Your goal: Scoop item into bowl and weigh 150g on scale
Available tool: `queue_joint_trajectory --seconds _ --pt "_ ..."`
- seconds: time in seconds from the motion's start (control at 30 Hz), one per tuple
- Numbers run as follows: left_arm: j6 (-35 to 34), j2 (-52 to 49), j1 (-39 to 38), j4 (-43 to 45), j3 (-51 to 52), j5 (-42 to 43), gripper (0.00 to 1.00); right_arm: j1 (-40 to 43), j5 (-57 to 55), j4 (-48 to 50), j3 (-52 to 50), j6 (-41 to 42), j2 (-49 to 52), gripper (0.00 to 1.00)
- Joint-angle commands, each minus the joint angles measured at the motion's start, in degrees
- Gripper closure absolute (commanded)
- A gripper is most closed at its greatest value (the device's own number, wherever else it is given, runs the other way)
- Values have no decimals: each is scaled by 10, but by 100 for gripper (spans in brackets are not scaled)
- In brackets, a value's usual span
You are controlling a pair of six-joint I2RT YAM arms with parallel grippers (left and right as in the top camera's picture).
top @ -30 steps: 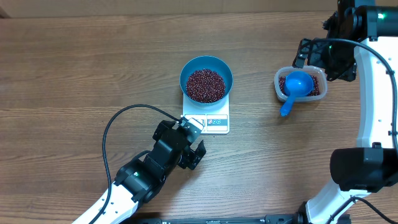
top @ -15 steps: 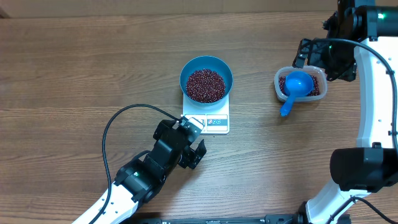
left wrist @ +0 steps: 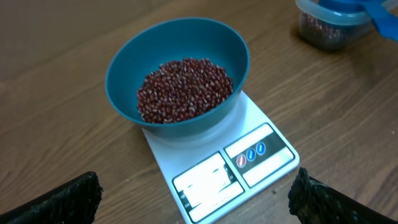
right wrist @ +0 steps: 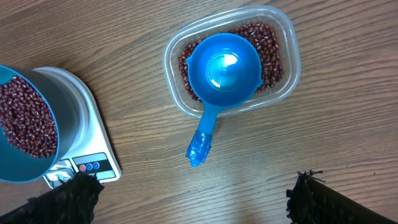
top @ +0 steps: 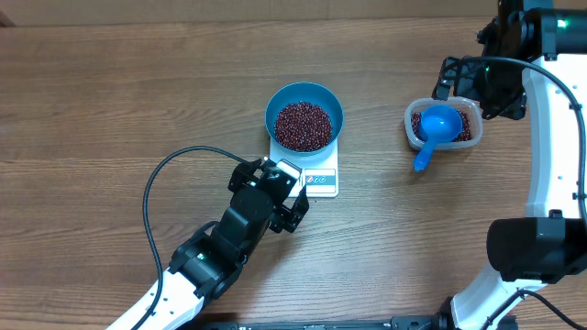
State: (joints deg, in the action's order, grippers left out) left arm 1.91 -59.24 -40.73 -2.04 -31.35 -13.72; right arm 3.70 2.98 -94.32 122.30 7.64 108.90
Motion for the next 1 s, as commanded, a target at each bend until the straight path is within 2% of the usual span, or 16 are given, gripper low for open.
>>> queue_joint_trajectory --seconds 0.0,0.47,0.7,0.83,0.97 --pt "7 4 3 14 2 -24 0 2 -4 2 16 -3 -17 0" --pt "3 4 3 73 2 -32 0 2 -4 2 15 -3 -17 0" --pt "-54 4 3 73 2 -33 0 2 -4 2 15 -3 -17 0" --pt "-114 4 3 73 2 -61 1 2 -4 2 15 -3 -17 0" --pt "-118 4 3 73 2 -64 0 2 -4 1 15 -3 -17 0"
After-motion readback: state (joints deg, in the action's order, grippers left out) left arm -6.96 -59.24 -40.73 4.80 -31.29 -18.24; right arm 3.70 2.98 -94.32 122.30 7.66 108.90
